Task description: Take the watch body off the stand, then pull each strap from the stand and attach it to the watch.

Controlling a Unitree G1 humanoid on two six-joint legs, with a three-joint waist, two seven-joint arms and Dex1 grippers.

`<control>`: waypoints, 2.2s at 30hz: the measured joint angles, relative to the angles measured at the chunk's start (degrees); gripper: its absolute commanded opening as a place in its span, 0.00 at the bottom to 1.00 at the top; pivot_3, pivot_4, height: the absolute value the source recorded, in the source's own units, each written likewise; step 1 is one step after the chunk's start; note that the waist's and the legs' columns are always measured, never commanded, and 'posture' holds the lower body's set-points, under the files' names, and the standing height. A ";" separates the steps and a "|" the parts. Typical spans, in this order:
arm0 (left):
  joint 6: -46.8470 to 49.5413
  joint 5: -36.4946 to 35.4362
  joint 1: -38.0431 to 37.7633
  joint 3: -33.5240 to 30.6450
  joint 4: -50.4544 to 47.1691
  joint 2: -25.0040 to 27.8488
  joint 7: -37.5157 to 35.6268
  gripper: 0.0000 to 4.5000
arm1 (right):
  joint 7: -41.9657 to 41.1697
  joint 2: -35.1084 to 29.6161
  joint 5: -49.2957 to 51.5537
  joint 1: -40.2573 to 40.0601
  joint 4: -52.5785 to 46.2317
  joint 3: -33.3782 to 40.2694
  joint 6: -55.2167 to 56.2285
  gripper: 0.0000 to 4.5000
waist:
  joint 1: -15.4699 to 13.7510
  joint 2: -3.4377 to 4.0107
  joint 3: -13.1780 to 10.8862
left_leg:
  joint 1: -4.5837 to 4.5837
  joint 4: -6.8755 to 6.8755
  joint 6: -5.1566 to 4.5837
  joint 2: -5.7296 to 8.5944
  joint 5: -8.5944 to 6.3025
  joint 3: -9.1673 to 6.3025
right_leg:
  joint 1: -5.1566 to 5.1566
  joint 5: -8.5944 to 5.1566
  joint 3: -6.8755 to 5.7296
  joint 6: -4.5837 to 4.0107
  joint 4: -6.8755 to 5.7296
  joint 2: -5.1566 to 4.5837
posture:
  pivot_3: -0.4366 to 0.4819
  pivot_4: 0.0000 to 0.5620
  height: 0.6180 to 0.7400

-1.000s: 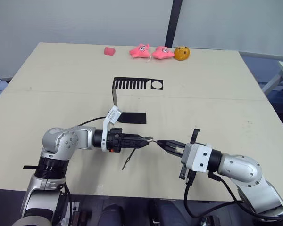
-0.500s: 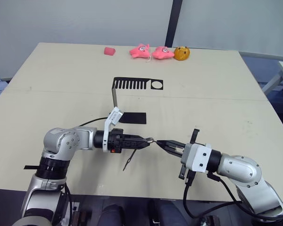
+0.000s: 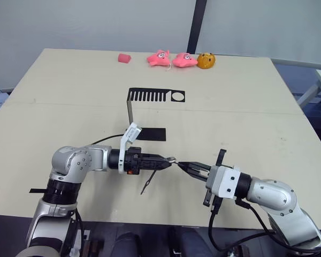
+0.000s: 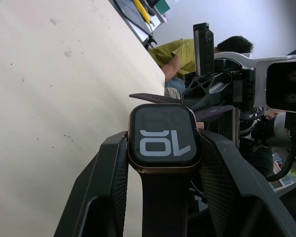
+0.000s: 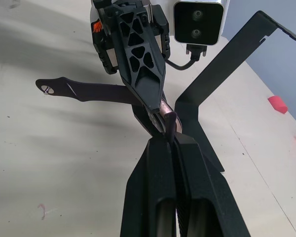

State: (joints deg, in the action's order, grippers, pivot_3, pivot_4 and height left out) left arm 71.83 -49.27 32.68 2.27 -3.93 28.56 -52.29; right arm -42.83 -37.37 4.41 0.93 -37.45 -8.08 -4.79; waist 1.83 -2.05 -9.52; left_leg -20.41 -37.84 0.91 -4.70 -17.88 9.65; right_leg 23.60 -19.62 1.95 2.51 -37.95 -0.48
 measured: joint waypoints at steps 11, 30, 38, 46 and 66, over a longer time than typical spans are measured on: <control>-0.02 0.00 -0.45 0.01 -0.05 0.02 0.09 0.35 | 0.08 0.02 -1.09 0.03 1.82 0.58 0.24 0.00 | 0.01 0.00 0.00 | 0.00 0.00 0.00 0.00 0.00 0.00 | 0.00 0.00 0.00 0.00 0.00 0.00 | 0.48 0.27 1.00; -0.04 0.02 -1.08 0.00 -0.61 -1.05 2.12 0.35 | 0.08 0.48 -1.15 0.31 1.82 0.57 0.25 0.00 | -0.03 0.00 0.00 | 0.00 0.00 0.01 0.00 0.00 0.00 | 0.00 0.00 0.00 0.00 0.00 0.00 | 0.48 0.27 1.00; 0.37 -0.03 -1.07 -0.09 -0.59 -1.48 2.82 0.35 | 0.08 0.59 -1.16 0.32 1.82 0.57 0.25 0.00 | -0.01 0.00 0.00 | 0.00 0.00 0.01 0.00 0.00 0.00 | 0.00 0.00 0.00 0.00 0.00 0.00 | 0.48 0.27 1.00; 0.99 -0.06 -1.05 -1.23 -0.43 -1.50 3.51 0.35 | 0.08 0.56 -1.14 -0.23 1.82 0.57 1.03 0.00 | 0.00 0.00 0.00 | 0.00 0.00 0.01 0.00 0.00 0.00 | 0.00 0.00 0.00 0.00 0.00 0.00 | 0.48 0.27 1.00; 2.02 -0.18 -0.99 -1.26 -0.27 -1.87 3.66 0.35 | 0.08 0.60 -2.20 -0.16 2.29 0.53 1.11 0.00 | 0.00 0.00 0.00 | 0.00 0.00 0.01 0.00 -0.01 0.00 | 0.00 0.00 0.00 0.00 0.00 0.00 | 0.48 0.27 1.00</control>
State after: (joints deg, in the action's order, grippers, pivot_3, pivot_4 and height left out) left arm 73.84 -49.45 31.69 1.01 -4.19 26.69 -48.64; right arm -42.75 -36.77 2.21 0.77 -35.16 -7.55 -3.69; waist 1.83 -2.05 -9.52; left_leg -20.40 -37.84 0.92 -4.70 -17.88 9.65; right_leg 23.60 -19.62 1.95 2.51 -37.94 -0.48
